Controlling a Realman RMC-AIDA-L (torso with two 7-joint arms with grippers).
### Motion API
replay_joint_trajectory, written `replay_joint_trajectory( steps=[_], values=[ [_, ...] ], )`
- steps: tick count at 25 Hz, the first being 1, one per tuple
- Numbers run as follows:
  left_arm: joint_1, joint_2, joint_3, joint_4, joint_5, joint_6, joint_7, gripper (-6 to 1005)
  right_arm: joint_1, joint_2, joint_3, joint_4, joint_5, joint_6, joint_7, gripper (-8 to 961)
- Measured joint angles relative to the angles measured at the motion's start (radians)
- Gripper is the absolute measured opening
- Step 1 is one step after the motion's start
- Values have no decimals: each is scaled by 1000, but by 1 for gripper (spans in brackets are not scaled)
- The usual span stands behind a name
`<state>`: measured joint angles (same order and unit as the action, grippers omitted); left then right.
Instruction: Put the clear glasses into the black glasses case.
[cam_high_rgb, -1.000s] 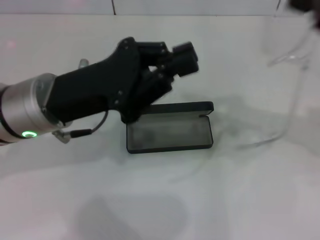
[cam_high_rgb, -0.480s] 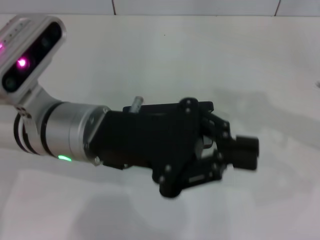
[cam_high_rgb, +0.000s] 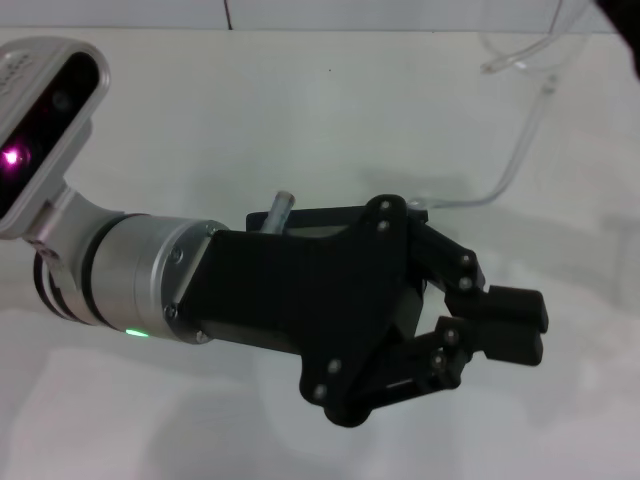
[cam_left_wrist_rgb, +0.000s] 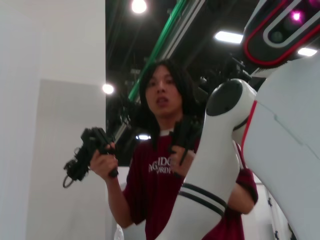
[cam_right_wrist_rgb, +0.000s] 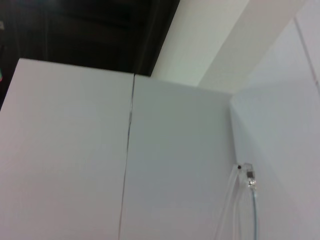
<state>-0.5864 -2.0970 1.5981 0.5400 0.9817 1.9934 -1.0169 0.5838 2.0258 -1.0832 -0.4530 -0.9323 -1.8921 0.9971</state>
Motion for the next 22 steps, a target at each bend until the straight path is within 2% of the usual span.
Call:
replay_joint_trajectory(
  steps=[8, 17, 22],
  values=[
    [22, -3, 22, -12, -99, -7, 20, 85, 14, 3, -44, 14, 4, 23, -17, 116],
    [36, -3, 16, -16, -134, -39, 21, 85, 15, 2, -47, 24, 6, -11, -8, 116],
    [32, -3, 13, -50, -178, -41, 21, 85, 15, 2, -90, 25, 40, -25, -3, 116]
  ],
)
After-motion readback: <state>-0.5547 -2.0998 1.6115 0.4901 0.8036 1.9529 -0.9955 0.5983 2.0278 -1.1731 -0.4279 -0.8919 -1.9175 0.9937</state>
